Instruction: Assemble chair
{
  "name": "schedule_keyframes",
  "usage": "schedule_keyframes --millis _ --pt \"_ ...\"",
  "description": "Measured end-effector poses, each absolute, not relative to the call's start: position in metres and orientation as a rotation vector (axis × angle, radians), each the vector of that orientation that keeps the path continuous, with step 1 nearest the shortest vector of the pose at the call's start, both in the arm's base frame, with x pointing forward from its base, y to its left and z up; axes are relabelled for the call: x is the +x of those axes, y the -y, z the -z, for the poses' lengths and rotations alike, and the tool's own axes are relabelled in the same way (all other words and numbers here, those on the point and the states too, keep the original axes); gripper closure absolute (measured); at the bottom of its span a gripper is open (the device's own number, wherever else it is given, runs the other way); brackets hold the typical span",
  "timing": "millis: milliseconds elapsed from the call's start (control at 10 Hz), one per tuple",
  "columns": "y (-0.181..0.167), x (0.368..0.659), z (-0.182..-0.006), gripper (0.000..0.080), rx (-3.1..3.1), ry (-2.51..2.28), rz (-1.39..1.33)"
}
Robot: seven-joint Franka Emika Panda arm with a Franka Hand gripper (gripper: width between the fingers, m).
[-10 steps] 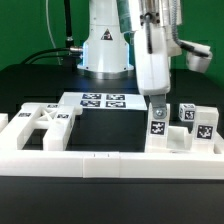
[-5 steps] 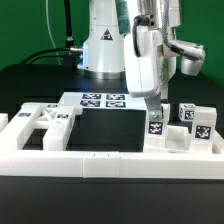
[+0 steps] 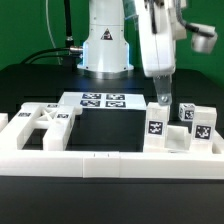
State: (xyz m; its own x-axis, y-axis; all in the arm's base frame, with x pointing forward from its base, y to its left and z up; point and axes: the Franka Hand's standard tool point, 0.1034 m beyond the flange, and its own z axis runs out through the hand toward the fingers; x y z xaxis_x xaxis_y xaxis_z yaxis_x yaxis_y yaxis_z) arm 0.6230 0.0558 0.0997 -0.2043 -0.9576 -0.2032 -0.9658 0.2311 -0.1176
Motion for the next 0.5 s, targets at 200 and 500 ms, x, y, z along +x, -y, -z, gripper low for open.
schedule_keyframes --millis 200,500 --pt "-0.0598 0.6158 -0.103 0.015 -1.823 -2.266 -0.059" --pt "-0.0602 0.6155 -0.1009 0.015 -1.826 -2.267 -0.06"
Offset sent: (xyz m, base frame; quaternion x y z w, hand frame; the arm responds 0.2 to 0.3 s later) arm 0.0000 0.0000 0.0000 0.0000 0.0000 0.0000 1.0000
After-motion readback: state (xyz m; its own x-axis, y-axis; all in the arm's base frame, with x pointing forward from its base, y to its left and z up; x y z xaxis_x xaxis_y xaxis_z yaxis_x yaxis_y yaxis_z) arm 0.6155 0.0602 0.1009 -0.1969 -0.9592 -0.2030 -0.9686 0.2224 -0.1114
